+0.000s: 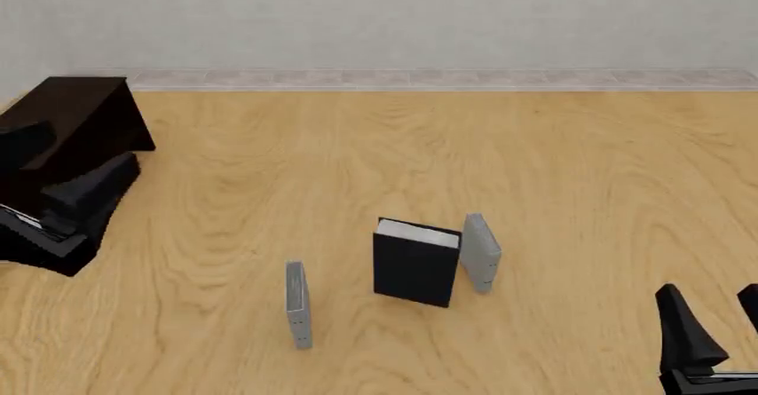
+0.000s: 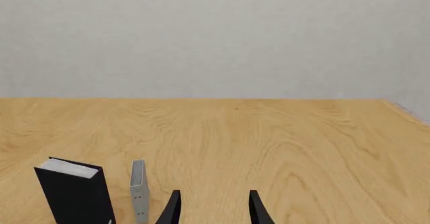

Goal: Pick up the book in the middle and place it on the cabinet shelf.

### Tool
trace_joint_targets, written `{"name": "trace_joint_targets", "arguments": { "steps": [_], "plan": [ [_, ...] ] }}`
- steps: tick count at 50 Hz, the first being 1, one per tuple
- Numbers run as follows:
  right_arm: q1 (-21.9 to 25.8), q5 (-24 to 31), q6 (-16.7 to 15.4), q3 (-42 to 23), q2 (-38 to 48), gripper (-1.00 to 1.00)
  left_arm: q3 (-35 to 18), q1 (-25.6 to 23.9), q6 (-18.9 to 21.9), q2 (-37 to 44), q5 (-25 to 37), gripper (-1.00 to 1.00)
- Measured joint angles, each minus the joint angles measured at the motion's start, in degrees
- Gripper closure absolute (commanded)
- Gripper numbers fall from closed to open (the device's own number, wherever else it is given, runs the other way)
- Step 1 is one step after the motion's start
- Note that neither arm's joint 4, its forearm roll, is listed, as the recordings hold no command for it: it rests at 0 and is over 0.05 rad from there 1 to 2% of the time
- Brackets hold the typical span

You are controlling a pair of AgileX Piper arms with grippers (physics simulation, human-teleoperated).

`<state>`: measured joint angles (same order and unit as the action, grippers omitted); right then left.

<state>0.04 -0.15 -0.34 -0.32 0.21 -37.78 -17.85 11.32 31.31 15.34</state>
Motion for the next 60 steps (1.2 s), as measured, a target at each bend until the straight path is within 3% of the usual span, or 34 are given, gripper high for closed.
{"name": "trace_joint_targets", "arguments": {
  "steps": [11, 22, 41, 60],
  "plan": [
    [0.0, -0.2, -0.2, 0.0, -0.1, -1.00, -6.9, -8.7, 5.7, 10.2, 2.1, -1.00],
    [0.1, -0.4, -0.5, 0.1, -0.1, -1.00, -17.3, -16.4, 10.6, 20.6, 7.2, -1.00],
    [0.1, -0.5, -0.5, 0.1, -0.1, -1.00, -33.2, -27.1, 16.0, 36.3, 18.7, -1.00],
    [0.0, -0.5, -0.4, 0.1, -0.1, -1.00, -42.6, -35.8, 19.9, 48.0, 30.5, -1.00]
  ]
}}
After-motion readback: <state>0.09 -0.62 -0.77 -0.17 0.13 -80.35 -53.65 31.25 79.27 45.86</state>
